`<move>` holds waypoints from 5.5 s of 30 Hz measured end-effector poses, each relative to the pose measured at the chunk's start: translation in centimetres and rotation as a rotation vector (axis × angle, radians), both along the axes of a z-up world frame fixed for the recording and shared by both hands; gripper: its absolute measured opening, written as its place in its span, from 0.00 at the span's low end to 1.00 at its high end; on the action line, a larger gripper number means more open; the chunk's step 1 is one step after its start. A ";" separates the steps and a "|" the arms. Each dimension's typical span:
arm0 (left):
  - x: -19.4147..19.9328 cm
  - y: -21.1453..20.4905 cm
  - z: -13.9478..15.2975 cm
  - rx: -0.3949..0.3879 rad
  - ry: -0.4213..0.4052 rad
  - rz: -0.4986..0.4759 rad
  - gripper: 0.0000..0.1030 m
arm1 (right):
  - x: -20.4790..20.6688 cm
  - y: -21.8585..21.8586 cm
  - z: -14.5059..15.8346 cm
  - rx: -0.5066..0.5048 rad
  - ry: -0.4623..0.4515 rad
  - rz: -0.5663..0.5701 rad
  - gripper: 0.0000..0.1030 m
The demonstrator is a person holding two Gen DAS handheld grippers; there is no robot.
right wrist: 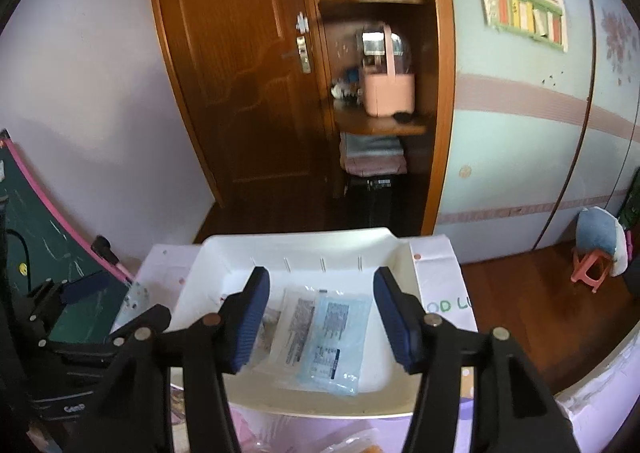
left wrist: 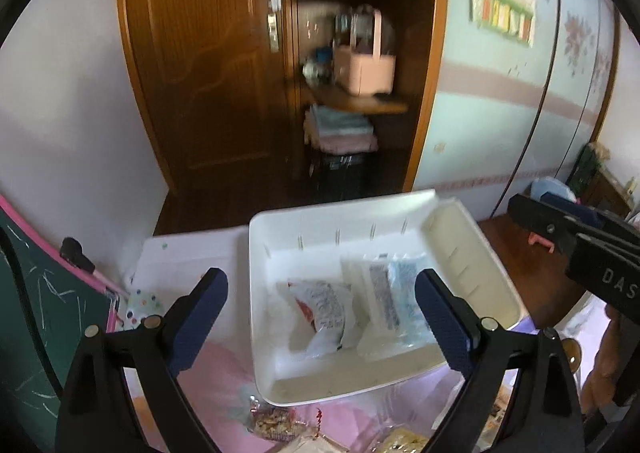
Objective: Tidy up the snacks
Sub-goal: 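Withdraw both tools from the bin back toward the snacks, then grasp the green wrapped cake with the left tool while the right tool grasps the blue wrapper, then lift both snacks into the white bin and open both tools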
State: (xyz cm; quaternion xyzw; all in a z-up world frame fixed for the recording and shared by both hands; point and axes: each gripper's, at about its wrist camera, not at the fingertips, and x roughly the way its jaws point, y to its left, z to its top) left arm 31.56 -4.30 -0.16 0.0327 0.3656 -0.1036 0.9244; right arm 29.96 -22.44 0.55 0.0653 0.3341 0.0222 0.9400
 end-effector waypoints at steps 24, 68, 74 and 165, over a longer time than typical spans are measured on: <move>-12.9 4.3 7.7 -0.045 -0.031 0.047 0.91 | -13.5 2.8 6.3 -0.080 -0.092 0.061 0.56; -24.4 7.7 -9.9 -0.005 0.266 0.028 0.93 | -27.4 6.3 -11.0 -0.182 0.189 0.435 0.56; -24.6 7.1 -15.0 0.070 0.345 -0.012 0.93 | -27.3 6.9 -16.7 -0.208 0.338 0.549 0.56; -1.5 -0.7 4.0 0.004 0.029 0.045 0.35 | -2.1 1.1 4.3 -0.065 -0.010 0.057 0.30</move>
